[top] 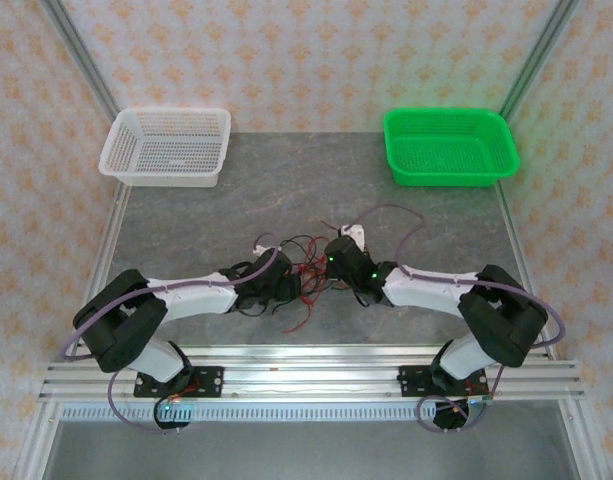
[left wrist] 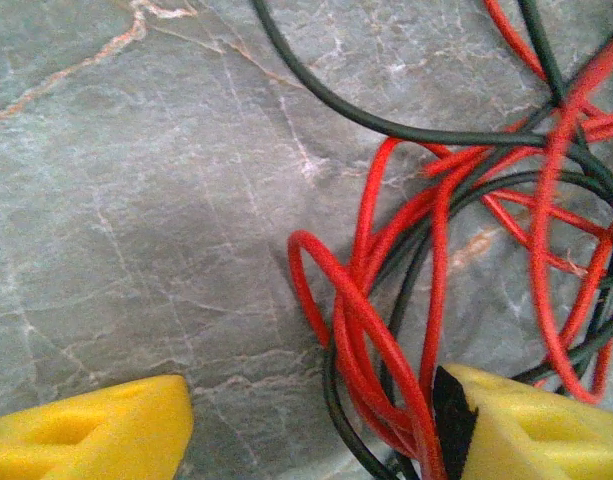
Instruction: Untangle the cables
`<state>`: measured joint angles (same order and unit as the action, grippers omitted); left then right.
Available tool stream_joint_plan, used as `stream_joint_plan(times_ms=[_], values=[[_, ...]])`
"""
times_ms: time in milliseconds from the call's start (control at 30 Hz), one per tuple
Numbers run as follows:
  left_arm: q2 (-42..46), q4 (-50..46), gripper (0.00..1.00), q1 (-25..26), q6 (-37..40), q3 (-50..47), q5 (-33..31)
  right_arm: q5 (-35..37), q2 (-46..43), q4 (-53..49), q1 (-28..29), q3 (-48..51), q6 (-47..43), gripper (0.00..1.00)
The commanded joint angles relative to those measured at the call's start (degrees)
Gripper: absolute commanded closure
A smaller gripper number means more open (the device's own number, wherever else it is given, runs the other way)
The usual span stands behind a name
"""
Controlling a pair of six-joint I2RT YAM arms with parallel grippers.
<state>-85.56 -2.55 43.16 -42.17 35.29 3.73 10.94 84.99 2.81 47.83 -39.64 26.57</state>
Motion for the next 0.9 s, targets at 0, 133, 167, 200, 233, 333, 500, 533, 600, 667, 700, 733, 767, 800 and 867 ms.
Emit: stream_joint_plan(times_ms=[0, 133, 167, 200, 233, 333, 500, 533, 600, 667, 700, 733, 767, 800, 867], values=[[-5.5, -0.4, 0.33, 0.0, -1.9, -3.7, -2.6, 5.8, -3.1, -0.4, -0.8, 2.3, 4.2, 1.0], [-8.4, -3.3, 0.34, -0.3, -3.1, -3.7, -8.0, 7.4, -5.5, -3.4, -2.2, 3.8, 7.2, 1.0], [-8.7, -4.0, 0.34, -0.6, -3.5, -3.6, -9.4, 8.0, -6.2, -4.7, -2.7, 4.1, 8.2, 1.0], [-8.9, -4.7, 0.34, -1.1, -3.8, -3.5, -10.5, 8.4, -6.9, -6.2, -3.4, 4.2, 9.1, 0.99], [-8.8, -5.1, 0.34, -1.6, -4.1, -3.5, -11.3, 8.6, -7.4, -7.4, -4.0, 4.3, 9.8, 0.97], [-7.6, -6.9, 0.34, -3.5, -4.2, -3.2, -14.1, 9.2, -9.3, -11.3, -5.7, 5.1, 11.8, 0.92], [-4.8, -10.4, 0.33, -7.4, -2.9, -2.2, -17.8, 10.2, -12.3, -15.1, -7.4, 8.0, 14.8, 0.9], [-4.2, -10.7, 0.33, -8.3, -2.5, -2.0, -18.2, 10.2, -12.8, -15.7, -7.7, 8.7, 15.6, 0.9], [-3.4, -10.8, 0.32, -10.2, -1.4, -2.0, -18.7, 10.3, -13.4, -16.9, -8.3, 9.7, 16.8, 0.9], [-2.9, -10.7, 0.32, -12.0, -0.4, -1.9, -18.5, 10.2, -14.3, -17.9, -8.9, 10.6, 17.6, 0.89], [-2.6, -10.4, 0.32, -12.6, -0.1, -1.8, -18.1, 10.1, -14.7, -18.3, -9.0, 10.8, 17.6, 0.88], [-2.2, -9.9, 0.33, -12.9, 0.4, -1.7, -17.6, 9.9, -15.1, -18.5, -9.0, 11.0, 17.6, 0.86], [-1.6, -9.5, 0.33, -13.0, 0.9, -1.3, -17.3, 9.3, -15.5, -18.5, -9.0, 11.0, 17.3, 0.84], [-1.0, -9.3, 0.33, -13.0, 1.3, -1.0, -16.7, 8.5, -15.9, -18.3, -9.0, 11.0, 16.8, 0.83], [0.4, -9.4, 0.33, -12.8, 2.2, 0.3, -14.7, 6.1, -16.4, -17.0, -9.0, 10.8, 15.5, 0.8]])
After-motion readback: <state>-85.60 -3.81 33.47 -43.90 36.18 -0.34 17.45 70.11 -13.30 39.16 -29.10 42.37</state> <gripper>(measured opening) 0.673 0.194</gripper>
